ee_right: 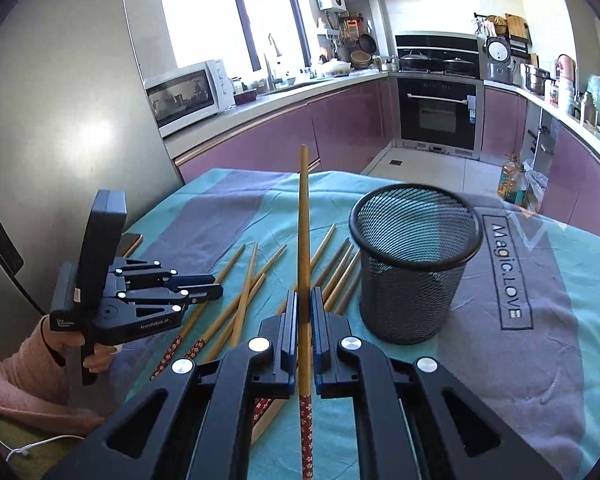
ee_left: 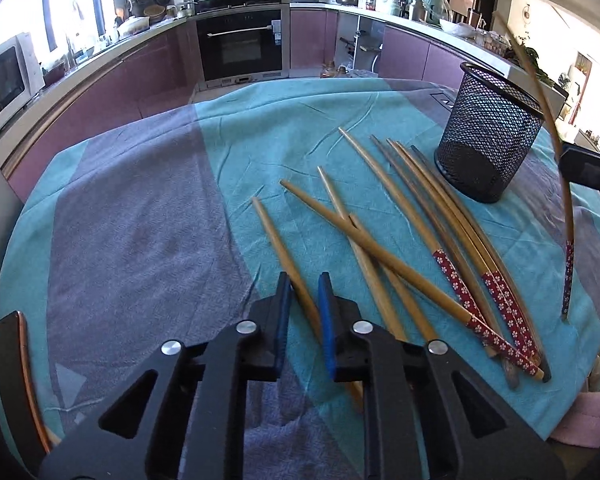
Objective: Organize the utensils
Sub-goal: 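Grasp another chopstick with the left tool while the right tool lifts its chopstick, then carry both held chopsticks upright over the black mesh cup, then open both tools to drop the chopsticks into the mesh cup, then grasp another chopstick from the pile with the right tool, then grasp a chopstick with the left tool while the right tool lifts its chopstick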
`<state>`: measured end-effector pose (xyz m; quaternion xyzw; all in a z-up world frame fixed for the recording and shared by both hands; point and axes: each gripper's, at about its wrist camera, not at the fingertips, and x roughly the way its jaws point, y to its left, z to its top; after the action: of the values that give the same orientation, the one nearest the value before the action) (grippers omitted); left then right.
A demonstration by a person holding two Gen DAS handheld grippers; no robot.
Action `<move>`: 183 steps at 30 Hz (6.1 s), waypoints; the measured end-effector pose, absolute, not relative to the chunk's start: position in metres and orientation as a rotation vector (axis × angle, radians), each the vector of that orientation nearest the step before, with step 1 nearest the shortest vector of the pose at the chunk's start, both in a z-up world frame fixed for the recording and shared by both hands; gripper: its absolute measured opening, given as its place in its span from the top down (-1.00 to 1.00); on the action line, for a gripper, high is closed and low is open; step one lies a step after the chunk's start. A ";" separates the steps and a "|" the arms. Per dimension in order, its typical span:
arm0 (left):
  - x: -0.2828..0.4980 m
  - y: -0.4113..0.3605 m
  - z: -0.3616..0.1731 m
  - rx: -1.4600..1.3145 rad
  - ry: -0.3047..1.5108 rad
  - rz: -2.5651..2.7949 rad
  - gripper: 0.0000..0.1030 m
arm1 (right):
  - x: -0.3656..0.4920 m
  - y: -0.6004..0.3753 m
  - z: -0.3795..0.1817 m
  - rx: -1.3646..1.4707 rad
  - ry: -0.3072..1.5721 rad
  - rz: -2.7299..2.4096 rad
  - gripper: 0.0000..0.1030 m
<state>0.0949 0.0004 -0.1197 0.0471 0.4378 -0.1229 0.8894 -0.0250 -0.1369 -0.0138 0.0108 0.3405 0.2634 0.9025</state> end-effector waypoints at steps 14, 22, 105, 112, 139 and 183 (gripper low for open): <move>0.077 0.018 -0.098 -0.007 0.857 -0.231 0.86 | -0.029 -0.160 0.008 0.047 0.617 0.514 0.90; 0.058 0.022 -0.042 -0.052 0.715 -0.308 0.86 | -0.031 -0.171 0.029 0.072 0.544 0.504 0.90; 0.099 -0.067 0.031 0.010 0.555 -0.449 0.48 | 0.002 -0.177 0.041 0.057 0.577 0.527 0.61; 0.070 -0.032 -0.001 0.031 0.611 -0.384 0.47 | -0.010 -0.134 0.011 0.003 0.695 0.656 0.61; 0.053 -0.011 -0.082 0.023 0.815 -0.366 0.47 | 0.024 -0.054 -0.079 -0.007 1.011 0.738 0.85; 0.087 -0.049 -0.122 0.101 0.927 -0.295 0.85 | -0.008 -0.098 -0.050 0.057 0.857 0.691 0.88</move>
<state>0.0869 -0.0490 -0.1220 0.0484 0.4451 -0.1416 0.8829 -0.0078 -0.0976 -0.0498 0.0272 0.4072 0.3284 0.8518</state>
